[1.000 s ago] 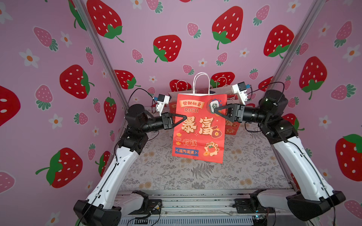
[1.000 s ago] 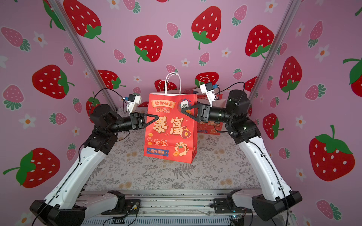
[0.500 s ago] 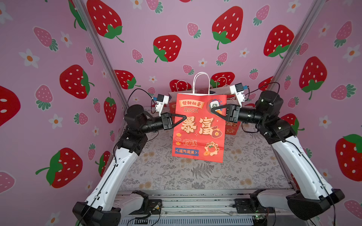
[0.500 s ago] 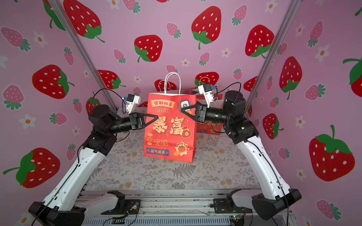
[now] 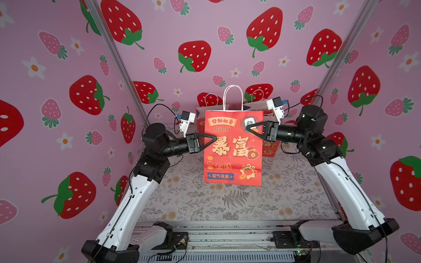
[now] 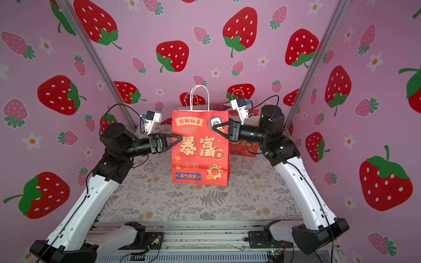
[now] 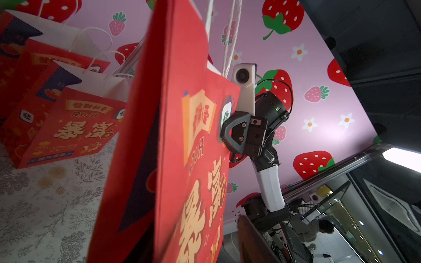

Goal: Put away the paper bag
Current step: Press the paper bag.

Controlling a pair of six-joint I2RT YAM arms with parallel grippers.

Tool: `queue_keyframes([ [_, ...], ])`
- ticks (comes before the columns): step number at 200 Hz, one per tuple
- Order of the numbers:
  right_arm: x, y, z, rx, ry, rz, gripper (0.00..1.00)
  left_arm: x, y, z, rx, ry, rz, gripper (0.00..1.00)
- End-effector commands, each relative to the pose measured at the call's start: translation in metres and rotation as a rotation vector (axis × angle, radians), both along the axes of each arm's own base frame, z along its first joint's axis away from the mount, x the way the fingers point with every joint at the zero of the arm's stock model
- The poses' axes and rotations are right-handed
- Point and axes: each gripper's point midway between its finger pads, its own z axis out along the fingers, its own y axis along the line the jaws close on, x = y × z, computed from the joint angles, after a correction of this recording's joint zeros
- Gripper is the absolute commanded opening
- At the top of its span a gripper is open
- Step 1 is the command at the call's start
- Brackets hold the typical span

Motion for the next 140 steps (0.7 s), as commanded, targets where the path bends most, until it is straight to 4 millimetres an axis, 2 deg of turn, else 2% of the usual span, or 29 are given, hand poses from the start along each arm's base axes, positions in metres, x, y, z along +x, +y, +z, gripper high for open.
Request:
queue_keyframes([
  [1,0.004,-0.014,0.011,0.036,0.025,0.055,0.00,-0.013,0.007,0.014,0.013,-0.067,0.020,0.81],
  [13,0.008,-0.023,0.014,0.050,0.049,0.098,0.00,-0.017,0.008,0.016,0.013,-0.078,0.015,0.87],
  [30,0.006,-0.033,0.020,0.065,0.076,0.211,0.00,-0.023,0.008,0.016,0.011,-0.093,-0.009,0.88],
  [65,0.016,-0.047,0.029,0.090,0.104,0.334,0.00,-0.026,0.008,-0.008,0.036,-0.079,-0.028,0.89],
  [95,0.021,-0.046,0.041,0.091,0.091,0.378,0.00,-0.032,0.010,-0.023,0.042,-0.082,-0.026,0.89],
  [140,0.004,-0.035,0.065,0.091,0.045,0.415,0.00,-0.040,0.009,-0.034,0.027,-0.121,-0.030,0.89],
])
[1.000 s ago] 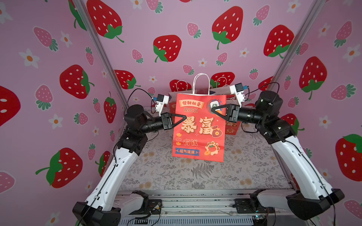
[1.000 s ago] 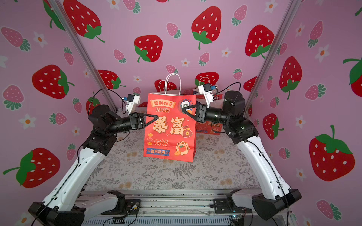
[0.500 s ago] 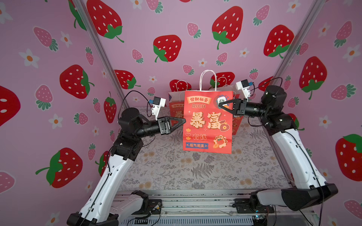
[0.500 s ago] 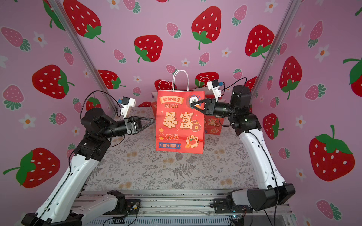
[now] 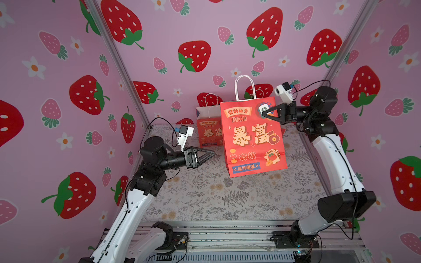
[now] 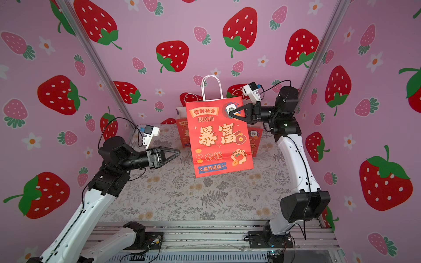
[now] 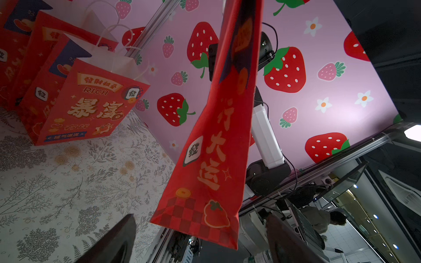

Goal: Put away the paper bag
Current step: Press the paper bag.

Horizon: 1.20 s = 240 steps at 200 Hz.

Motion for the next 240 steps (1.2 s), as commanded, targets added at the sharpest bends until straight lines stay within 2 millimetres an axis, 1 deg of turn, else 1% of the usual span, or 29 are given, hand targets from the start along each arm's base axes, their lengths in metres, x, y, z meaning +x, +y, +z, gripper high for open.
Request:
queue_keyframes([
  [1,-0.030,0.006,0.030,0.010,-0.099,0.071,0.00,-0.009,-0.001,0.008,-0.021,-0.102,-0.024,0.89],
  [38,-0.041,0.017,0.047,0.031,-0.114,0.083,0.00,-0.013,-0.010,0.000,-0.025,-0.118,-0.046,0.89],
  [71,-0.047,0.023,0.062,0.057,-0.118,0.078,0.00,-0.021,-0.022,0.015,-0.049,-0.159,-0.084,0.88],
  [91,-0.048,0.026,0.067,0.073,-0.115,0.072,0.00,-0.023,-0.029,0.020,-0.044,-0.174,-0.100,0.83],
  [103,-0.047,0.027,0.068,0.079,-0.108,0.065,0.00,-0.023,-0.033,0.021,-0.044,-0.175,-0.108,0.79],
  [127,-0.039,0.030,0.062,0.083,-0.074,0.054,0.00,-0.022,-0.040,0.025,-0.049,-0.181,-0.113,0.68],
  [150,-0.036,0.034,0.054,0.082,-0.052,0.052,0.00,-0.019,-0.043,0.033,-0.062,-0.192,-0.105,0.55],
  [169,-0.036,0.033,0.051,0.083,-0.051,0.040,0.00,-0.018,-0.043,0.038,-0.069,-0.196,-0.099,0.41],
  [187,-0.039,0.032,0.049,0.083,-0.062,0.033,0.11,-0.017,-0.043,0.041,-0.073,-0.192,-0.092,0.22],
  [200,-0.043,0.031,0.047,0.081,-0.073,0.030,0.24,-0.017,-0.043,0.042,-0.074,-0.187,-0.091,0.11],
  [209,-0.046,0.031,0.045,0.077,-0.077,0.030,0.32,-0.016,-0.044,0.043,-0.076,-0.185,-0.090,0.07],
  [220,-0.049,0.030,0.042,0.072,-0.082,0.032,0.40,-0.017,-0.043,0.044,-0.079,-0.184,-0.091,0.07],
  [221,-0.050,0.030,0.042,0.071,-0.082,0.032,0.40,-0.017,-0.043,0.044,-0.079,-0.183,-0.091,0.04],
  [224,-0.051,0.030,0.041,0.070,-0.084,0.034,0.42,-0.017,-0.044,0.043,-0.079,-0.182,-0.091,0.02],
  [231,-0.053,0.030,0.040,0.068,-0.084,0.037,0.45,-0.018,-0.043,0.045,-0.081,-0.185,-0.093,0.01],
  [240,-0.055,0.029,0.039,0.065,-0.086,0.040,0.47,-0.018,-0.044,0.044,-0.079,-0.182,-0.100,0.01],
])
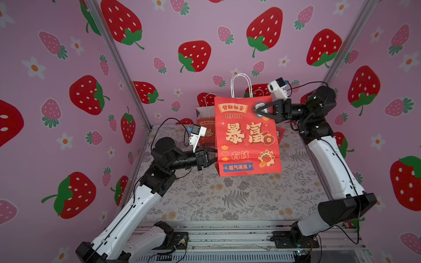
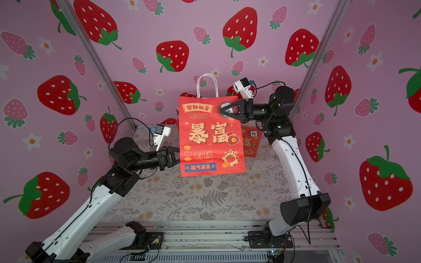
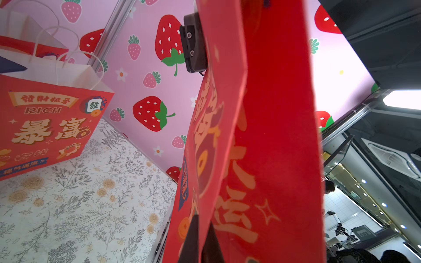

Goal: Put away the paper bag
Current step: Press the paper bag.

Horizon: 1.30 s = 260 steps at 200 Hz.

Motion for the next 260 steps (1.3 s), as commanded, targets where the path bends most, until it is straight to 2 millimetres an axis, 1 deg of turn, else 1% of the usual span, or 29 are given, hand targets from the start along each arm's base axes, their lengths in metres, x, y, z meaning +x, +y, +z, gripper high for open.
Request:
queue_keyframes([
  [1,-0.030,-0.003,0.013,0.008,-0.090,0.021,0.47,-0.005,0.002,0.025,-0.038,-0.064,0.000,0.01],
  [20,-0.034,-0.004,0.011,-0.001,-0.088,0.028,0.46,-0.007,0.001,0.022,-0.019,-0.061,-0.010,0.00],
  [31,-0.035,-0.004,0.010,-0.004,-0.086,0.025,0.44,-0.007,0.002,0.018,-0.007,-0.056,-0.007,0.00],
  [40,-0.033,-0.004,0.008,-0.008,-0.077,0.018,0.39,-0.007,0.002,0.014,0.000,-0.049,-0.002,0.00],
  [53,-0.030,-0.004,0.004,-0.014,-0.060,0.003,0.30,-0.007,0.003,0.011,0.002,-0.043,0.005,0.01],
  [62,-0.027,-0.003,0.001,-0.017,-0.053,-0.008,0.24,-0.006,0.003,0.009,0.003,-0.037,0.007,0.04],
  [64,-0.027,-0.003,0.001,-0.018,-0.053,-0.011,0.22,-0.006,0.003,0.010,0.003,-0.038,0.007,0.10],
  [78,-0.025,-0.004,-0.002,-0.023,-0.053,-0.029,0.11,-0.007,0.003,0.010,0.001,-0.035,0.007,0.30],
  [85,-0.023,-0.004,-0.003,-0.024,-0.051,-0.034,0.07,-0.008,0.004,0.012,0.000,-0.037,0.009,0.43],
  [94,-0.022,-0.005,-0.004,-0.025,-0.051,-0.039,0.02,-0.008,0.005,0.012,0.007,-0.037,0.020,0.61],
  [99,-0.022,-0.006,-0.004,-0.025,-0.050,-0.043,0.00,-0.007,0.007,0.011,0.021,-0.037,0.038,0.69],
  [106,-0.021,-0.008,-0.004,-0.025,-0.051,-0.050,0.00,-0.003,0.011,0.008,0.049,-0.039,0.085,0.76],
  [120,-0.018,-0.013,-0.004,-0.026,-0.052,-0.067,0.00,0.005,0.024,0.003,0.109,-0.038,0.190,0.87],
  [127,-0.018,-0.016,-0.004,-0.026,-0.056,-0.073,0.00,0.007,0.031,0.005,0.115,-0.039,0.233,0.91],
  [140,-0.018,-0.020,-0.005,-0.029,-0.053,-0.076,0.00,0.010,0.045,0.016,0.083,-0.039,0.294,1.00],
  [159,-0.022,-0.023,-0.009,-0.035,-0.048,-0.060,0.00,0.014,0.060,0.033,0.042,-0.036,0.335,0.99],
  [178,-0.027,-0.023,-0.015,-0.043,-0.054,-0.034,0.00,0.019,0.064,0.049,-0.003,-0.036,0.295,1.00],
  [191,-0.028,-0.023,-0.018,-0.046,-0.057,-0.024,0.00,0.023,0.058,0.060,-0.040,-0.042,0.235,0.99],
  [209,-0.029,-0.022,-0.016,-0.045,-0.061,-0.022,0.00,0.029,0.045,0.075,-0.073,-0.049,0.138,0.99],
  [223,-0.033,-0.018,-0.014,-0.042,-0.069,-0.013,0.00,0.033,0.034,0.078,-0.061,-0.064,0.089,1.00],
  [238,-0.038,-0.014,-0.012,-0.039,-0.076,0.004,0.00,0.039,0.028,0.081,-0.059,-0.077,0.071,0.99],
  [260,-0.037,-0.009,-0.012,-0.039,-0.073,0.016,0.00,0.042,0.016,0.083,-0.062,-0.088,0.028,0.99],
])
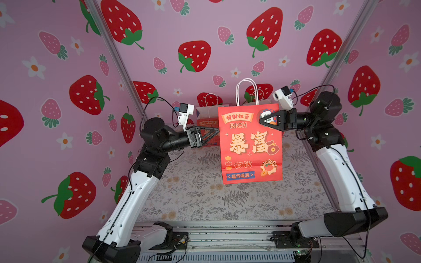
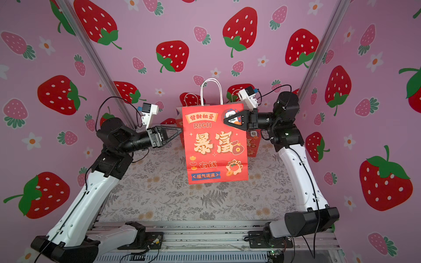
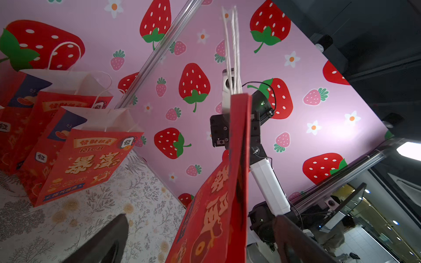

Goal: Put away the paper bag
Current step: Press the paper bag.

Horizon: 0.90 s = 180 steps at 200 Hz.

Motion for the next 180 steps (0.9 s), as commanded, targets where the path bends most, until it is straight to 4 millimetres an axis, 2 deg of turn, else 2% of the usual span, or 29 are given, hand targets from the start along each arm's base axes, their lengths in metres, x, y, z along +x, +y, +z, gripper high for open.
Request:
queue_keyframes([
  [1,-0.015,0.003,0.010,0.008,-0.051,0.033,0.00,-0.021,-0.010,0.033,-0.032,-0.119,-0.098,0.99],
  [32,-0.009,0.012,0.007,0.006,-0.043,0.050,0.00,-0.019,-0.024,0.030,-0.030,-0.126,-0.136,0.99],
  [63,0.000,0.015,0.000,0.002,-0.021,0.040,0.00,-0.023,-0.030,0.036,-0.033,-0.153,-0.147,1.00],
  [83,0.003,0.015,0.000,0.004,-0.025,0.017,0.00,-0.024,-0.032,0.034,-0.026,-0.152,-0.143,0.85],
  [96,0.005,0.015,0.000,0.007,-0.026,-0.002,0.00,-0.024,-0.034,0.031,-0.017,-0.144,-0.143,0.68],
  [146,0.007,0.013,0.003,0.014,-0.028,-0.039,0.00,-0.027,-0.031,0.030,-0.005,-0.140,-0.117,0.19],
  [161,0.005,0.013,0.005,0.015,-0.029,-0.039,0.10,-0.027,-0.030,0.032,-0.008,-0.137,-0.105,0.00],
  [180,0.001,0.012,0.003,0.012,-0.024,-0.040,0.31,-0.026,-0.030,0.035,-0.014,-0.137,-0.099,0.00],
])
